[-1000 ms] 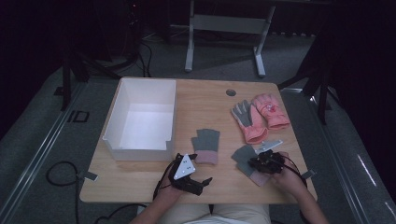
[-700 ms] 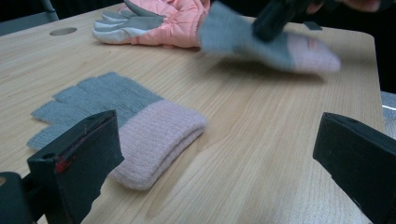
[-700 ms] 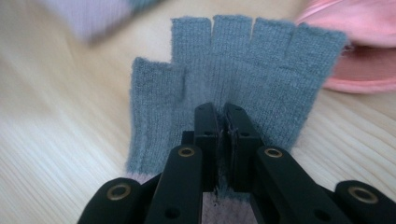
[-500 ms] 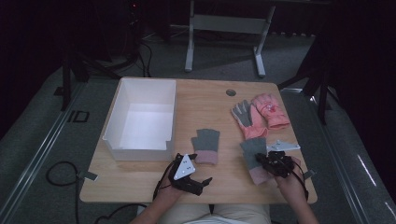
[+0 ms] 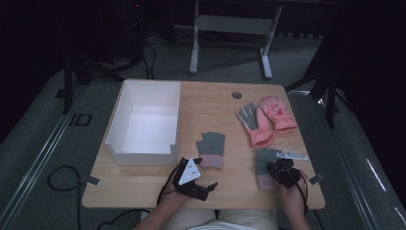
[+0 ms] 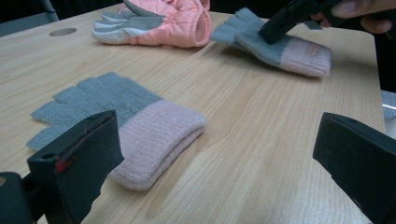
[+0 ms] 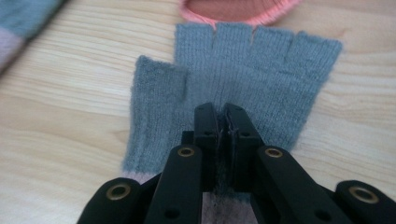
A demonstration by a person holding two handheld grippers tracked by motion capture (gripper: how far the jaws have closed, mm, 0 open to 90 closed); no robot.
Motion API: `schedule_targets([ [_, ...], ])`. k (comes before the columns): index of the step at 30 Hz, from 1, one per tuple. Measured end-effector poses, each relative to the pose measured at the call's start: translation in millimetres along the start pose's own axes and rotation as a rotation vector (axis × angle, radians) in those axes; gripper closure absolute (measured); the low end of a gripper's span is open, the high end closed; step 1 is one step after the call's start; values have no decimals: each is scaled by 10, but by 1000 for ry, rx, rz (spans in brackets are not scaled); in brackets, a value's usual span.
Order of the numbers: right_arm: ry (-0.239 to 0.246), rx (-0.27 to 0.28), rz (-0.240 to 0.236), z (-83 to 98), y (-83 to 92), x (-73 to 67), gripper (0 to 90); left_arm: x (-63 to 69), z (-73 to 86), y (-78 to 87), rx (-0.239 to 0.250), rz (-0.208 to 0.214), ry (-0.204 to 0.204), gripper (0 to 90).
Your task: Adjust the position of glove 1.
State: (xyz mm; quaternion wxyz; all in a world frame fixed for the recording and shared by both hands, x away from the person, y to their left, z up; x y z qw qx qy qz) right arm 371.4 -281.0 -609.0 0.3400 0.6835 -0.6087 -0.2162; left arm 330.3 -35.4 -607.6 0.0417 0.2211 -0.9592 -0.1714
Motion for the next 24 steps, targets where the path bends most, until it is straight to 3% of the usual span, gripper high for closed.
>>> schedule_targets([
  [4,-41,-23,10,70,-110,31,808,2,2,-1,-3,0,-3,7],
  [11,-31,-8,-10,51,-100,42,715,3,0,-2,0,1,-3,7],
  [14,34,40,-35,-37,-41,71,683,7,-1,-4,-1,3,-4,7],
  [15,34,40,-35,-37,-41,71,683,7,-1,-4,-1,3,-4,7],
  [16,112,55,-81,-75,-5,73,659,7,-2,-6,0,3,-4,7],
  [18,203,49,-135,-79,39,92,637,7,-3,-5,0,4,-4,7],
  [21,245,36,-147,-65,49,130,618,5,-2,-7,-1,1,-4,7],
  [24,244,15,-166,-36,43,187,599,2,-3,-5,2,-1,0,7],
])
Point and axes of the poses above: each handheld gripper's, and its own axes: y roughly backward along the jaws, z roughly out of its underside, x roughly to its right, the point moved 10 cm from there along -y, roughly forward along the jaws, and after that the axes turned 8 degrees about z, right-handed, at the moved point
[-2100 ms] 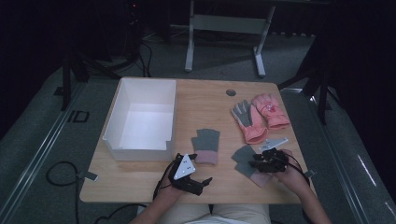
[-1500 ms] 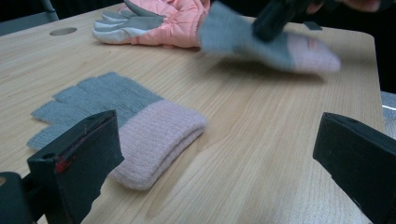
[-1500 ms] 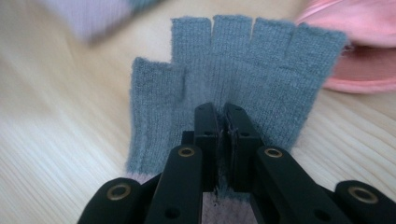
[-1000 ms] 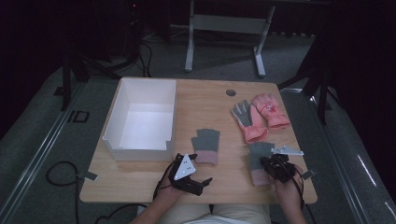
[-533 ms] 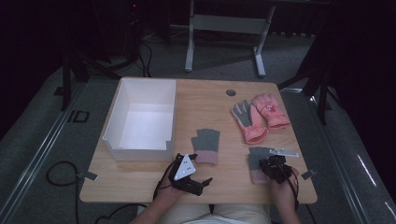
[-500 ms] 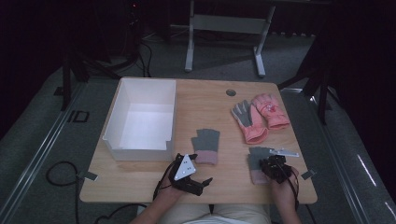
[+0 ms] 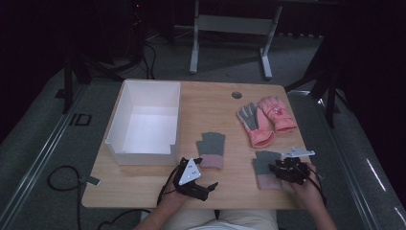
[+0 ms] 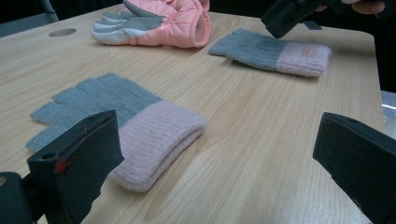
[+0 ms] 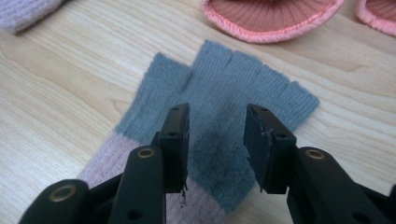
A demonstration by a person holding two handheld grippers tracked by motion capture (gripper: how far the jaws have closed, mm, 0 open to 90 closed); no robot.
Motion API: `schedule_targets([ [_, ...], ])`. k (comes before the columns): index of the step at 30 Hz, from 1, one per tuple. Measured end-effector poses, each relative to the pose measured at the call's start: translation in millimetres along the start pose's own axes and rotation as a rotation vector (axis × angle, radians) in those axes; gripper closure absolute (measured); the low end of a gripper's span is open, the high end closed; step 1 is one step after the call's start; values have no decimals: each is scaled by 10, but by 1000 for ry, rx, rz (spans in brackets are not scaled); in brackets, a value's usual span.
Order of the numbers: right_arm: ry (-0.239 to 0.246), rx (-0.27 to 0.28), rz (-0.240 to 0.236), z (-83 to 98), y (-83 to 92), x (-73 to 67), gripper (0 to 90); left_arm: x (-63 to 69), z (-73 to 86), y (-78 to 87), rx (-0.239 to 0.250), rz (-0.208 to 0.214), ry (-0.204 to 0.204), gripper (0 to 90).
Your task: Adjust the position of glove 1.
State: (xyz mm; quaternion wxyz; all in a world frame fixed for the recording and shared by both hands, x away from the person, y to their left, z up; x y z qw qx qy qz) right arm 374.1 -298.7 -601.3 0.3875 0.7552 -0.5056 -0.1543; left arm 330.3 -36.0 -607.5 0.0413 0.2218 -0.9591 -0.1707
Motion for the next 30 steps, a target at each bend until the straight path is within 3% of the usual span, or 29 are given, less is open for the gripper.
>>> schedule_targets([
  [7,4,-17,-2,111,-66,-63,589,0,0,0,0,-2,-2,7],
  [12,-35,-21,14,173,-128,-71,634,4,-1,1,1,-1,-5,7],
  [17,-51,-3,48,172,-141,-90,787,3,-1,3,2,0,-4,7],
  [21,-56,-22,74,160,-133,-108,846,-3,0,4,2,-3,1,7],
  [25,-109,14,90,72,6,-97,853,-6,1,4,1,-3,2,7],
  [30,-138,89,93,-232,283,-123,853,-7,1,4,0,-4,2,7],
])
Point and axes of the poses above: each handheld gripper's, and its own axes: y roughly backward along the jaws, z roughly out of its underside, x roughly to its right, the point moved 10 cm from there along -y, roughly forward along the jaws, and after that the axes turned 8 degrees about z, right-handed, at the moved point
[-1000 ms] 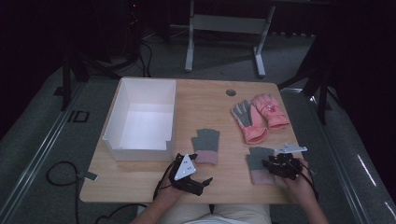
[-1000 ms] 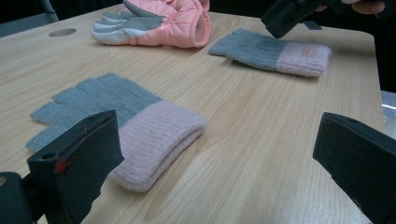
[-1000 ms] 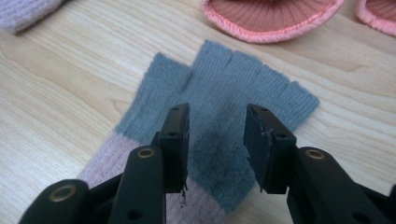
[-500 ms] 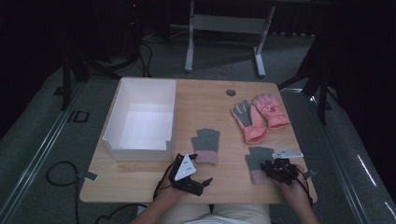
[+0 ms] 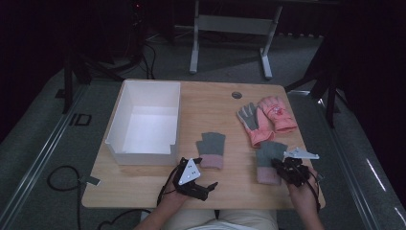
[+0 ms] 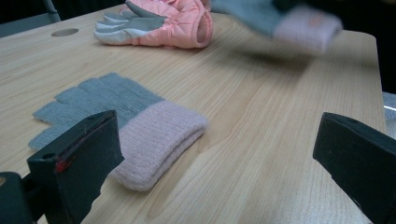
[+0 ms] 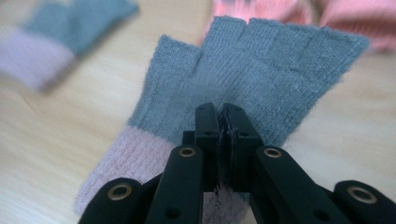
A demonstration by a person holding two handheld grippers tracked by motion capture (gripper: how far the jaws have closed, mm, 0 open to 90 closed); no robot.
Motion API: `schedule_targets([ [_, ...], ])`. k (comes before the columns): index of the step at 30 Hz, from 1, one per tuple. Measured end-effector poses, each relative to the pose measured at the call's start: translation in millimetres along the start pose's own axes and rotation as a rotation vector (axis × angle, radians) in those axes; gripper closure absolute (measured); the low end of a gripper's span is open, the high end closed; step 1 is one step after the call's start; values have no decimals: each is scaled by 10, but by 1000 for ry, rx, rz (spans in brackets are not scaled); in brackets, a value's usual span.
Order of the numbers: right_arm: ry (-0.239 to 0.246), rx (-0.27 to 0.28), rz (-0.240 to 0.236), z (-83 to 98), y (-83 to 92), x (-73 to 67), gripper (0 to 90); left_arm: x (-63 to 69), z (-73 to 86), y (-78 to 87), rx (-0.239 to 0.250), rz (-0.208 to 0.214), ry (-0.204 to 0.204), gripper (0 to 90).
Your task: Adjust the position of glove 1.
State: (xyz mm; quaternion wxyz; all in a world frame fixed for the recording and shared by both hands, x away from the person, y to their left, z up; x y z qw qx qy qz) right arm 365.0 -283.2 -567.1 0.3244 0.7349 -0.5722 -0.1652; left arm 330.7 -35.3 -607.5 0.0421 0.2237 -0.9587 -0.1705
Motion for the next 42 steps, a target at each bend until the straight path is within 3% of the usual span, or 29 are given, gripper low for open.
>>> schedule_targets([
  [2,-1,29,-3,-164,83,-28,853,-4,1,2,0,-2,2,7],
  [3,-1,29,-3,-164,83,-28,853,-4,1,2,0,-2,2,7],
  [6,-3,88,-8,-479,202,-107,853,-4,-1,2,3,-4,0,7],
  [8,-2,102,-10,-540,225,-131,853,-4,-3,1,4,-4,1,7],
  [11,16,164,-19,-850,306,-294,854,-2,-4,2,5,-3,-1,7],
  [19,16,180,-73,-1161,204,-684,854,-10,1,0,1,-3,8,8],
  [20,16,180,-73,-1161,204,-684,854,-10,1,0,1,-3,8,7],
  [23,19,187,-94,-1265,130,-893,853,1,-1,-1,2,-5,-2,7],
  [28,18,170,-126,-1312,-25,-1159,853,7,-4,2,6,-5,-7,7],
  [32,27,135,-142,-1247,-205,-1322,853,11,-2,7,4,-6,-13,7],
  [42,43,15,-150,-938,-652,-1481,853,11,-11,15,14,-13,-18,7],
])
Point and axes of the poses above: each handheld gripper's, and its own axes: y roughly backward along the jaws, z roughly out of its underside, x roughly to its right, the point moved 10 cm from there along -y, roughly forward along the jaws, and after that the axes turned 8 degrees about z, right-handed, at the moved point
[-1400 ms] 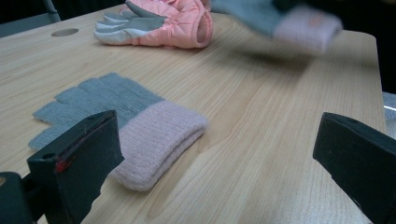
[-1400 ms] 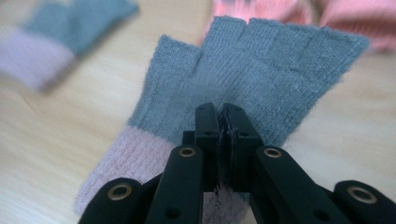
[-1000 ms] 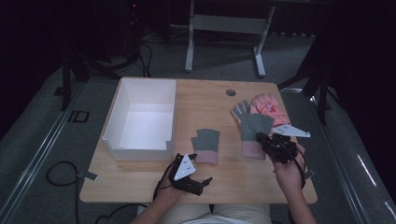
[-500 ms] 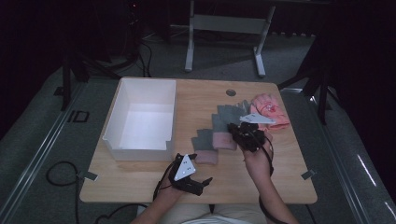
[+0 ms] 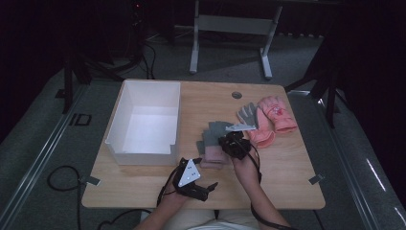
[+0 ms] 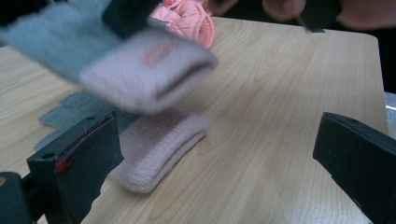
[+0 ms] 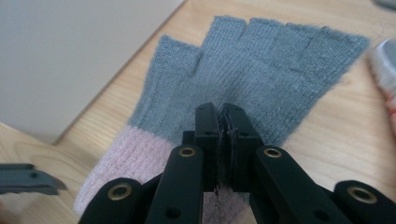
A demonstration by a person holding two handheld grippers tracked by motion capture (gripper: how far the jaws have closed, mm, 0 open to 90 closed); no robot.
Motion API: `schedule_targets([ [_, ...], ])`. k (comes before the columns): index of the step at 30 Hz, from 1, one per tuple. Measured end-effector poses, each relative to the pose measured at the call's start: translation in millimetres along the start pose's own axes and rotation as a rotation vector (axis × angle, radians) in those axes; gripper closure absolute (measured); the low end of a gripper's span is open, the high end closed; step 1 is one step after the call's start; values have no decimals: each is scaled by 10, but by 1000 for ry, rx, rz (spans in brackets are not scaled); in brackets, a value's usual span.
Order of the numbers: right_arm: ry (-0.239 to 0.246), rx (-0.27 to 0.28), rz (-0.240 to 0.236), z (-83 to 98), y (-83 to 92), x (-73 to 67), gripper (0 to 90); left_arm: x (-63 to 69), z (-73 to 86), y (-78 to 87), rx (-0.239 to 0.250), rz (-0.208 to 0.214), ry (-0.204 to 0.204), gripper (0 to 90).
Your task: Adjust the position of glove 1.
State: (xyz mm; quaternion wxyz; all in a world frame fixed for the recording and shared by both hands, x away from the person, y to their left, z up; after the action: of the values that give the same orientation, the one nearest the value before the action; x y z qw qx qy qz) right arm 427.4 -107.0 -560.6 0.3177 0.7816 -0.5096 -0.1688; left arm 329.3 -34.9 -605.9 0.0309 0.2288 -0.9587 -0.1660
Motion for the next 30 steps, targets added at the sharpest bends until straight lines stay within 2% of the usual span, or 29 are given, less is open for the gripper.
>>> schedule_targets([
  [2,0,-7,-3,23,-28,-11,853,0,-2,2,2,-3,-3,7],
  [3,4,-43,-17,117,-132,-73,853,-1,-5,3,4,-6,-6,7],
  [4,9,-53,-17,146,-161,-95,853,0,-5,2,5,-6,-3,7],
  [9,0,-86,-27,236,-252,-144,852,-2,-2,1,2,-6,-5,7],
  [17,-14,-112,-21,272,-388,-142,847,-1,4,-4,-4,-3,-1,7],
  [21,-6,-118,-23,280,-445,-141,841,0,5,-8,-6,0,2,7],
  [28,-11,-122,-29,298,-476,-146,815,-10,6,-10,-7,-4,10,7],
  [30,-8,-125,-33,310,-485,-147,810,1,2,-2,-1,8,1,7],
])
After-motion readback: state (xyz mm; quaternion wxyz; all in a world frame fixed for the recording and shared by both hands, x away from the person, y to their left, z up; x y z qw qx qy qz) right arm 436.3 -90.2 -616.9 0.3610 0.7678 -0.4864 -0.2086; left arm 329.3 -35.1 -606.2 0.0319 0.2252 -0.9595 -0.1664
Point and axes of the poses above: each handheld gripper's, and its own axes: y roughly backward along the jaws, z roughly out of its underside, x roughly to its right, the point moved 10 cm from there along -y, roughly forward along the jaws, and after that the axes turned 8 degrees about z, right-handed, at the moved point
